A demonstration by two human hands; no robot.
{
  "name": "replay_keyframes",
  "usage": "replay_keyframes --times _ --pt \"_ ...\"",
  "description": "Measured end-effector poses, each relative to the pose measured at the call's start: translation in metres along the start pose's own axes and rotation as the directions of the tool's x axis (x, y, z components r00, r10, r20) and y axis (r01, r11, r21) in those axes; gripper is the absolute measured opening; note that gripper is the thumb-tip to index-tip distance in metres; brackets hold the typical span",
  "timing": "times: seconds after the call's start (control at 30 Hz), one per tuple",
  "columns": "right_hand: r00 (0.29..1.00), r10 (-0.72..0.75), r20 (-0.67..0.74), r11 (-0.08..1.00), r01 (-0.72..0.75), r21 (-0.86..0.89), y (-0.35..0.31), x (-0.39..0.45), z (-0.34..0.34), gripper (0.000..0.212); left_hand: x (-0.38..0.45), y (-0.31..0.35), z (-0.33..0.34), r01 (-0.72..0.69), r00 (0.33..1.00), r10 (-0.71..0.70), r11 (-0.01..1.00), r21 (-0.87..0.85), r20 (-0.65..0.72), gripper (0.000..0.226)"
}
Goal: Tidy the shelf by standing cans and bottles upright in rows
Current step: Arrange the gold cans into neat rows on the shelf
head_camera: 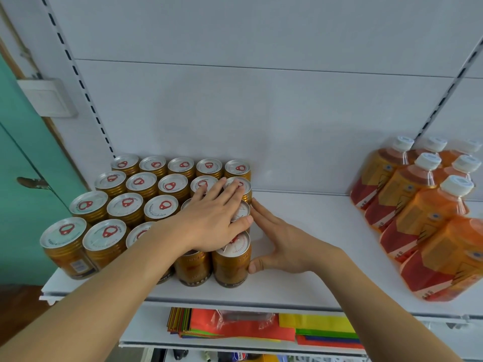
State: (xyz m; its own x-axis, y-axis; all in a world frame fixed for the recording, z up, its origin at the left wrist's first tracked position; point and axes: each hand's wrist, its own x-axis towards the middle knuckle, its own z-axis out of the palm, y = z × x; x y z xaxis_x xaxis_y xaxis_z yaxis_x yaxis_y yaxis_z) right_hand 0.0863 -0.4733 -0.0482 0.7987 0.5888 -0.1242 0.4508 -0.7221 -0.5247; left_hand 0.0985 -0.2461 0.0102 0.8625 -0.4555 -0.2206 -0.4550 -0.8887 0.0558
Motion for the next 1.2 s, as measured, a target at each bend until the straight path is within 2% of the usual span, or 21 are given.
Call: replay_keyframes --times 0.2,0.37,0.57,0.9,1.0,1.13,1.2 --pt "0.999 0.018 -0.039 1.0 -0.018 0.008 -0.005 -0.004 -0.016 0.143 -0.003 -0.002 -0.001 -0.018 0.999 0.016 0.998 -0.066 -0.033 0.086" --pt "0.999 -0.018 -0.038 0.999 0.017 -0.033 -0.009 0.005 -0.028 0.146 -0.005 -0.001 0.0 -0.03 0.999 0.029 0.998 -0.051 -0.025 0.105" --pt "0.998 -0.043 -0.047 0.999 0.041 -0.027 -0.007 0.006 -0.025 0.147 -0.002 0.0 0.0 -0.015 1.0 0.015 1.0 -0.019 -0.004 0.097" --pt "0.999 -0.031 -0.035 0.998 0.029 -0.054 -0.01 0.006 -0.027 0.147 -0.002 -0.001 -0.002 -0.017 0.999 0.016 0.999 -0.048 -0.03 0.101" --pt "0.999 -0.018 -0.03 0.997 0.015 -0.077 -0.017 -0.004 -0.035 0.148 -0.005 -0.005 -0.008 -0.027 0.997 0.016 0.991 -0.127 -0.082 0.105" --pt "0.996 -0.011 -0.092 0.993 0.0 -0.117 -0.044 -0.024 -0.055 0.139 -0.031 -0.024 -0.028 -0.039 0.973 -0.019 0.968 -0.247 -0.228 0.09" --pt "0.993 -0.033 -0.11 0.984 0.012 -0.18 -0.061 -0.031 -0.053 0.139 -0.053 -0.037 -0.032 -0.058 0.967 -0.003 0.971 -0.234 -0.255 0.094"
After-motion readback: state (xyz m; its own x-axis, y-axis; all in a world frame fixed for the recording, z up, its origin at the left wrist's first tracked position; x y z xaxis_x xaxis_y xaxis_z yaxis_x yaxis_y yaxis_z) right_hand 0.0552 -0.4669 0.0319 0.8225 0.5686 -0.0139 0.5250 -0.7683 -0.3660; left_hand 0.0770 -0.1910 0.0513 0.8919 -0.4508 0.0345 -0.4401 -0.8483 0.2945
